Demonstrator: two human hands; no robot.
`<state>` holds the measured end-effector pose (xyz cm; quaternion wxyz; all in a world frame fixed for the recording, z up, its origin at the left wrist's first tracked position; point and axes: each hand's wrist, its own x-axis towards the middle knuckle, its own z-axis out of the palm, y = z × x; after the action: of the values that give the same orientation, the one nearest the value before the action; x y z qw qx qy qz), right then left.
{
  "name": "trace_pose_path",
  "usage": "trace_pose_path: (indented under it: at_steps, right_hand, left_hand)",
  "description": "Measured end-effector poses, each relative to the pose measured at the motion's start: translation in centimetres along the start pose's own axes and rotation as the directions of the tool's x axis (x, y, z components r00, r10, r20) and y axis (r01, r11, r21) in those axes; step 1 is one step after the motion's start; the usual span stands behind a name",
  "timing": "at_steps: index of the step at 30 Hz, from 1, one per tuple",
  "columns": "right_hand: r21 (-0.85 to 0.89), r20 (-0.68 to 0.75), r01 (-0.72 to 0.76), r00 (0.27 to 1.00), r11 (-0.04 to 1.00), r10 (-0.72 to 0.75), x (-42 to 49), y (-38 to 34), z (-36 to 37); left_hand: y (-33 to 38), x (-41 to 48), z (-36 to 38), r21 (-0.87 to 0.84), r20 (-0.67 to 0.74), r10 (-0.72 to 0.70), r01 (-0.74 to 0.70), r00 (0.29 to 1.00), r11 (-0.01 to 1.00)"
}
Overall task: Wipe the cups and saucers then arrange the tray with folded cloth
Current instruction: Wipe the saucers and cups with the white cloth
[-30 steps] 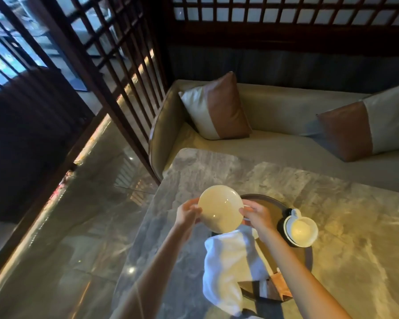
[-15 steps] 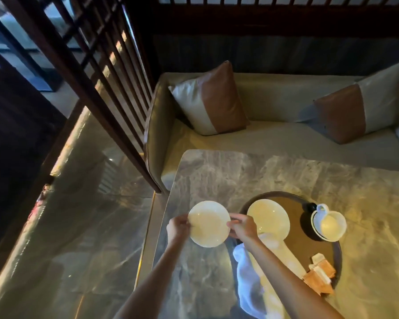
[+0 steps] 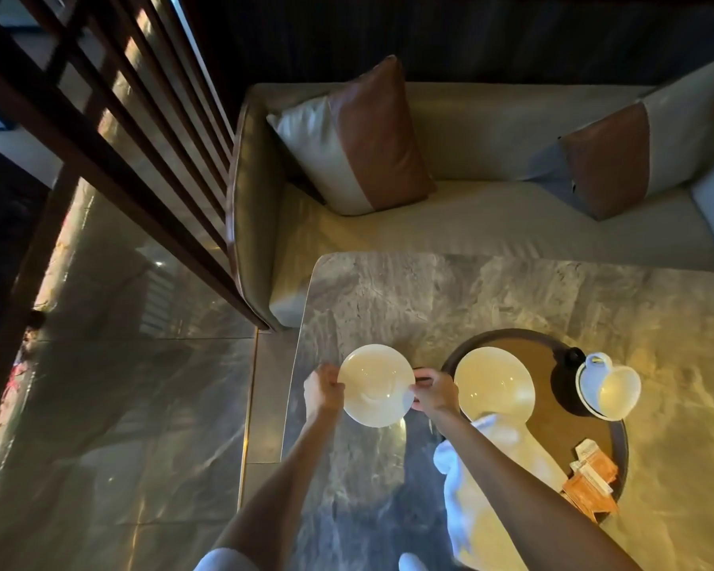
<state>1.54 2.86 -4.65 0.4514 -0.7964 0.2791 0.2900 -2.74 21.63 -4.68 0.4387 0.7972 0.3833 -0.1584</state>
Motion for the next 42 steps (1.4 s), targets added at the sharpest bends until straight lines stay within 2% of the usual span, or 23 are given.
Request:
trace_pose_path:
  at_steps: [13,21,23,25,28,30,32,34,37,39,42]
  right_hand:
    - [-0.102,0.004,-0.018,1.000,0.995,0.018,0.4,0.2,0.5]
    - [-0.211,0.077,0.062,0.996,0.976,-0.046,0.1,0.3,-0.2]
    - [-0.167,0.082,0.073,0.995,0.983,-0.060,-0.1,0.8,-1.3]
    - [-0.050,0.100,0.062,0.993,0.997,-0.057,-0.6,1.3,-3.2]
    - [0.071,0.137,0.153,0.977,0.986,-0.162,-1.2,1.8,-7.6]
    - [0.097,0.065,0.276,0.957,0.956,-0.283,-1.2,2.2,-11.8]
    - [0.110,-0.050,0.350,0.937,0.930,-0.347,-0.6,2.8,-17.1]
    - [0.105,-0.174,0.389,0.913,0.915,-0.368,0.2,3.8,-22.5]
    - [0.071,-0.345,0.398,0.870,0.915,-0.352,2.7,5.8,-29.9]
    - [-0.004,-0.341,0.366,0.874,0.931,-0.345,4.8,6.8,-33.6]
    - [-0.076,-0.235,0.277,0.929,0.958,-0.287,7.1,7.9,-36.4]
  left_hand:
    - [-1.1,-0.1,0.4,-0.059,0.009,-0.091,0.092,0.996,0.994]
    - [-0.4,-0.7,0.4,0.091,0.051,-0.036,0.031,0.998,0.995]
    - [0.2,-1.2,0.7,0.151,-0.024,-0.049,0.052,0.999,0.987]
    - [1.0,-1.9,1.4,0.182,-0.148,-0.047,0.074,0.988,0.981]
    - [3.0,-3.0,3.6,0.323,-0.254,0.142,-0.054,0.957,0.945]
    - [5.4,-4.1,6.2,0.426,-0.200,0.272,-0.166,0.941,0.889]
    - [8.7,-5.9,9.6,0.418,-0.095,0.376,-0.305,0.922,0.855]
    - [12.2,-8.6,13.3,0.316,-0.040,0.432,-0.399,0.901,0.861]
    - [16.8,-12.7,18.8,0.111,0.044,0.387,-0.389,0.921,0.914]
    - [19.2,-15.1,22.1,-0.005,0.128,0.377,-0.380,0.917,0.925]
    - [21.2,-16.8,26.5,0.031,0.236,0.363,-0.380,0.901,0.924]
